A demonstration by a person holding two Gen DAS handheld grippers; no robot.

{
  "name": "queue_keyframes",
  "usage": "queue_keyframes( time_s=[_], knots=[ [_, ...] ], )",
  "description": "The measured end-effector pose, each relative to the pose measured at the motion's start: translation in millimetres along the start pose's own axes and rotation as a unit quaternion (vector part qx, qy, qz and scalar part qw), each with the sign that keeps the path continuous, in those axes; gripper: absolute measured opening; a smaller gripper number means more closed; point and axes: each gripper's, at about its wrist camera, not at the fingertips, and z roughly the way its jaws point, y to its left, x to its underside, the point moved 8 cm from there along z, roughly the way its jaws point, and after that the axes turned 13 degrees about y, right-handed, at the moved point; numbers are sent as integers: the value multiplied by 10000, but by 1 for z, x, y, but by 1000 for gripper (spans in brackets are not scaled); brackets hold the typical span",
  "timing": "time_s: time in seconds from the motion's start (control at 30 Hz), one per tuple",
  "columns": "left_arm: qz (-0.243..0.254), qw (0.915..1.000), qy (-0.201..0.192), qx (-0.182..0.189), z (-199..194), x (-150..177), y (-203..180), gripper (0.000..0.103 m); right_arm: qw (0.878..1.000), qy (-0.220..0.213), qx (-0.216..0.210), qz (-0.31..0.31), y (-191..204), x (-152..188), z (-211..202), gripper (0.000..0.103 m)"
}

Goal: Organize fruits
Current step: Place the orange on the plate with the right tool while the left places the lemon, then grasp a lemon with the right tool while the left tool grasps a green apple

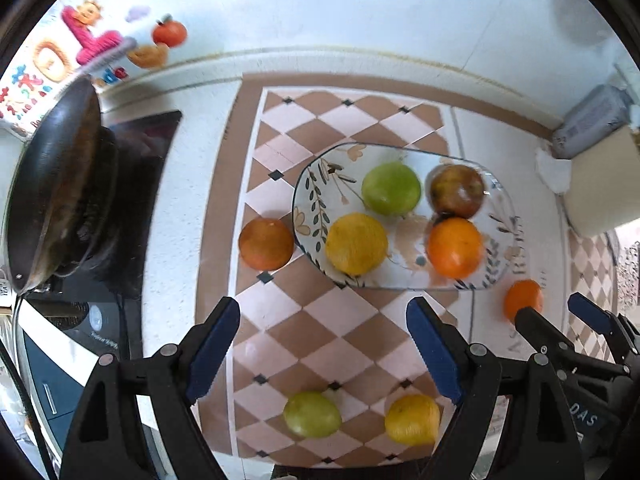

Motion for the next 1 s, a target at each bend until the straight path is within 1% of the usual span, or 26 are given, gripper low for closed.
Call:
queue_keyframes(
  time_s=[0.2,0.23,0.43,0.67,0.83,1.0],
  knots=[
    [190,9988,-453,17,-47,35,0,85,9994,-327,-109,61,7,31,-43,93],
    [203,9986,-492,32,-47,36,0,85,9993,-345,-117,83,8,35,-49,93],
    [345,9961,-814,87,-83,62,-4,85,9977,-654,-180,96,11,62,-94,93],
    [372,9944,-969,198,-109,87,-4,85,9950,-973,-212,37,20,91,-138,93],
    [354,9928,-1111,257,-125,99,-3,85,9941,-1062,-188,65,21,102,-155,93],
    [357,9912,-1245,253,-137,104,0,85,9933,-1132,-199,83,21,108,-166,93]
  ],
)
